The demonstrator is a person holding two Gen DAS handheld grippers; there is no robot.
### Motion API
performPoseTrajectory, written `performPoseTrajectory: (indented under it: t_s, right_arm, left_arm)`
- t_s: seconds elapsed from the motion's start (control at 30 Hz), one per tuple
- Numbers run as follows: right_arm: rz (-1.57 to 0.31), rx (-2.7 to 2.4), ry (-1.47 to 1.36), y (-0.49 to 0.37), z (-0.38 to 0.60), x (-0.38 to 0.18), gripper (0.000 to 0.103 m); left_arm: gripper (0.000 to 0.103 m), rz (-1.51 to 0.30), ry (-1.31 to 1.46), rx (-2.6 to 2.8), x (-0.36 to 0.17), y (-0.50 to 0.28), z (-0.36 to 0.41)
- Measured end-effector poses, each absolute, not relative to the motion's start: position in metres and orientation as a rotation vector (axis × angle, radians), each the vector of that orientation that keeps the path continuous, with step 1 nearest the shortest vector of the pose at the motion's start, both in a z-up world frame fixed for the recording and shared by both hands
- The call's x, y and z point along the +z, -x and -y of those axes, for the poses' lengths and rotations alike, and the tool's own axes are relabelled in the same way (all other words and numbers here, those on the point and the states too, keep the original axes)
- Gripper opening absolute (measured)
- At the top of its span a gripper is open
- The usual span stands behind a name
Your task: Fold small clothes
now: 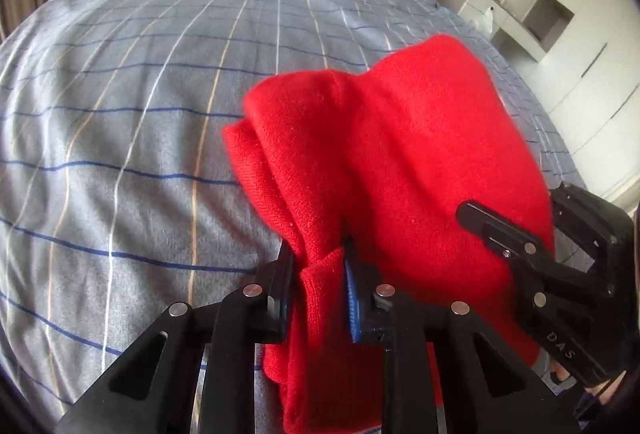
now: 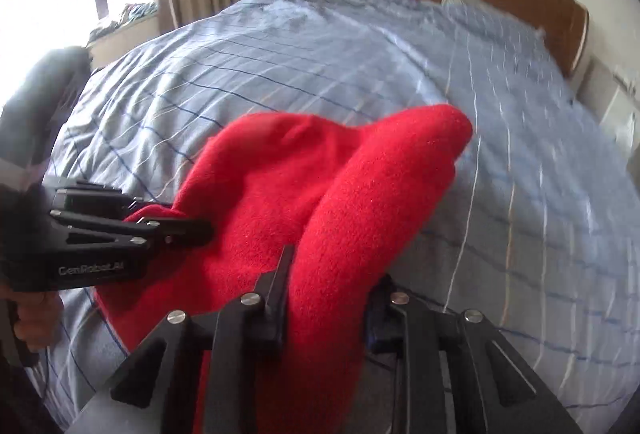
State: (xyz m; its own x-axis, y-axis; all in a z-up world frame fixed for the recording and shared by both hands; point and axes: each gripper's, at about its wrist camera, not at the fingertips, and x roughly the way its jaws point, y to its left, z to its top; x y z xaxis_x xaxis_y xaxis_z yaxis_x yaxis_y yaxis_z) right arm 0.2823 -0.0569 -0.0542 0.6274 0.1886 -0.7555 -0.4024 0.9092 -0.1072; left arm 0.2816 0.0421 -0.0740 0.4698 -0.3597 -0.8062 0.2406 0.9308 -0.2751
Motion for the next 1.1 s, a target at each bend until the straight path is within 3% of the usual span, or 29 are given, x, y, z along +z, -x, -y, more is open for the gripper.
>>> performPoseTrajectory:
  t_s: [0.3,0.37,0.4,0.43,0.47,0.53,0.63,0.73,1.1]
  right_arm:
    - [-0.568,0.359,0.218,-0.299,0.079,0.045,0.026]
    - [-0.575,0.362,0.155,-0.316,0.095,0.053,0.031]
    - [-0.606,0.362,0.123,-0.326,0.105,0.05,0.034]
    - [-0.654,0.352,0.096,-0.335,0.116,0.042,0.049]
    - [-0.711,0.319,0.085,-0.343,0.125,0.031,0.076]
    - [-0.803,0.22,0.089,-0.346,0.145,0.004,0.098]
    - [-0.832,0.124,0.109,-0.317,0.17,-0.019,0.099]
    - [-0.858,0.088,0.108,-0.282,0.182,-0.023,0.099]
    - [-0.818,0.094,0.077,-0.162,0.174,0.039,0.103]
  left_arm:
    - [0.022,-0.725,0.104,-0.397,0.042,-0.286,-0.031]
    - [0.036,-0.75,0.094,-0.373,0.036,-0.299,-0.027]
    - [0.055,-0.778,0.077,-0.345,0.026,-0.305,-0.023]
    - [0.073,-0.806,0.043,-0.291,0.014,-0.307,-0.02]
    - [0.077,-0.819,0.002,-0.231,0.003,-0.304,-0.018]
    - [0.083,-0.801,-0.077,-0.15,-0.015,-0.286,-0.015]
    - [0.098,-0.737,-0.162,-0.06,-0.022,-0.251,-0.011]
    - [0.103,-0.676,-0.217,0.017,-0.014,-0.217,-0.004]
    - [0.103,-0.733,-0.177,0.019,0.032,-0.132,0.009]
